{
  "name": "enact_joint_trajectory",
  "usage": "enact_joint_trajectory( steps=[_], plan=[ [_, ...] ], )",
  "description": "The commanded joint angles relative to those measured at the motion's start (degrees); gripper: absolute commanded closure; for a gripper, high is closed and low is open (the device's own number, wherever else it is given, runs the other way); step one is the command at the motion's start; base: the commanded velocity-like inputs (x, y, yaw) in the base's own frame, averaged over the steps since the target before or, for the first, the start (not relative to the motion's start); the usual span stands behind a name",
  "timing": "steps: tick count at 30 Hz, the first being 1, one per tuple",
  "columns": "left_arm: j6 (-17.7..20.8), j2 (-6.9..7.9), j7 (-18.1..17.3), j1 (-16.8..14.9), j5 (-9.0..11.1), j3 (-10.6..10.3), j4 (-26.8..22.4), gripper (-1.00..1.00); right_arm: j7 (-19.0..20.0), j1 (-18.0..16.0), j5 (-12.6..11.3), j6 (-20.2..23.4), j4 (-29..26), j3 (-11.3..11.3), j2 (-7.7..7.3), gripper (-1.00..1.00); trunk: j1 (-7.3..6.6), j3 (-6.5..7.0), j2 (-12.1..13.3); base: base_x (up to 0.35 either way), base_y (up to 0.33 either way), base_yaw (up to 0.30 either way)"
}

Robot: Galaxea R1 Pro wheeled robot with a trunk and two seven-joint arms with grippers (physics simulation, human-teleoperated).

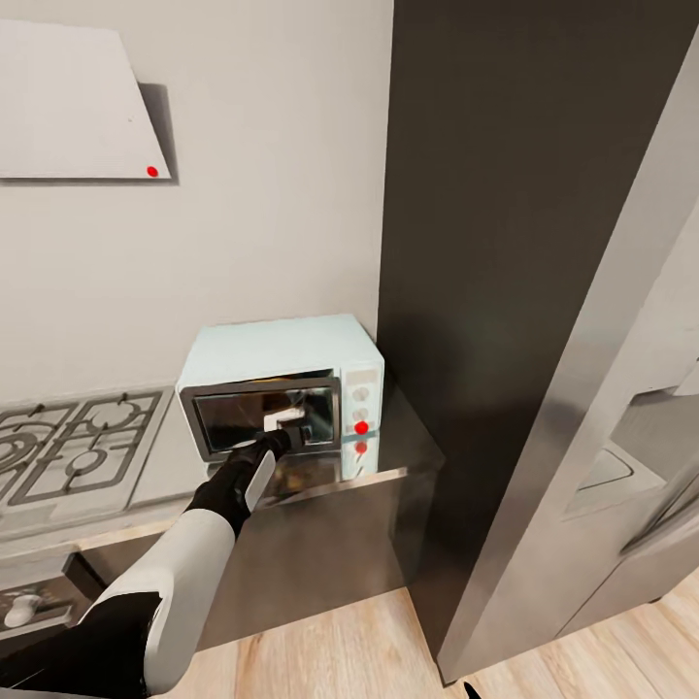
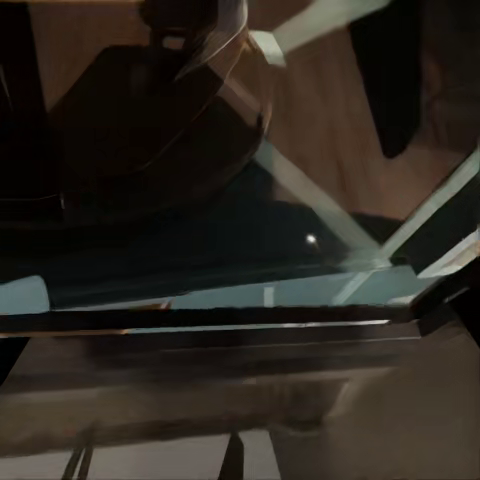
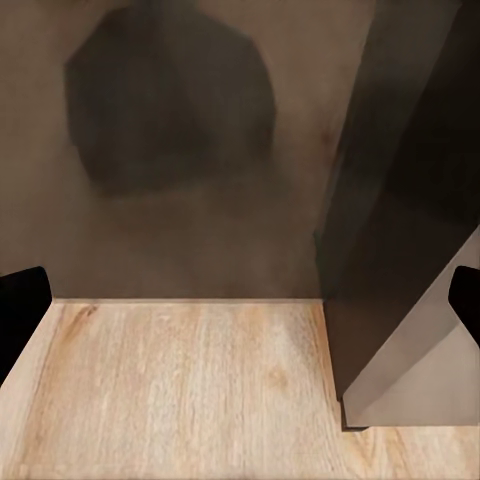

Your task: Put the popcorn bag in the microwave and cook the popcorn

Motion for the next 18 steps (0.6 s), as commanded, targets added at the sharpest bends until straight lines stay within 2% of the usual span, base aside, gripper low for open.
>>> enact_joint_trajectory(
  steps=[1, 9, 18],
  plan=[
    [0.3, -0.06, 0.0, 0.0, 0.1, 0.2, -0.1, -1.00, -0.4, 0.0, 0.6, 0.0, 0.0, 0.1, 0.00, -1.00, 0.04, -0.11, -0.1, 0.010, 0.000, 0.000],
    [0.3, -0.06, 0.0, 0.0, 0.1, 0.2, -0.1, -1.00, -0.4, 0.0, 0.6, 0.0, 0.0, 0.1, -0.01, -1.00, 0.04, -0.11, -0.1, 0.085, 0.000, 0.000],
    [0.3, -0.06, 0.0, 0.6, 0.1, 0.2, -0.2, -1.00, -0.4, 0.0, 0.6, -0.1, 0.0, 0.1, -0.01, -1.00, 0.04, -0.11, -0.1, 0.006, 0.000, 0.000]
  ],
)
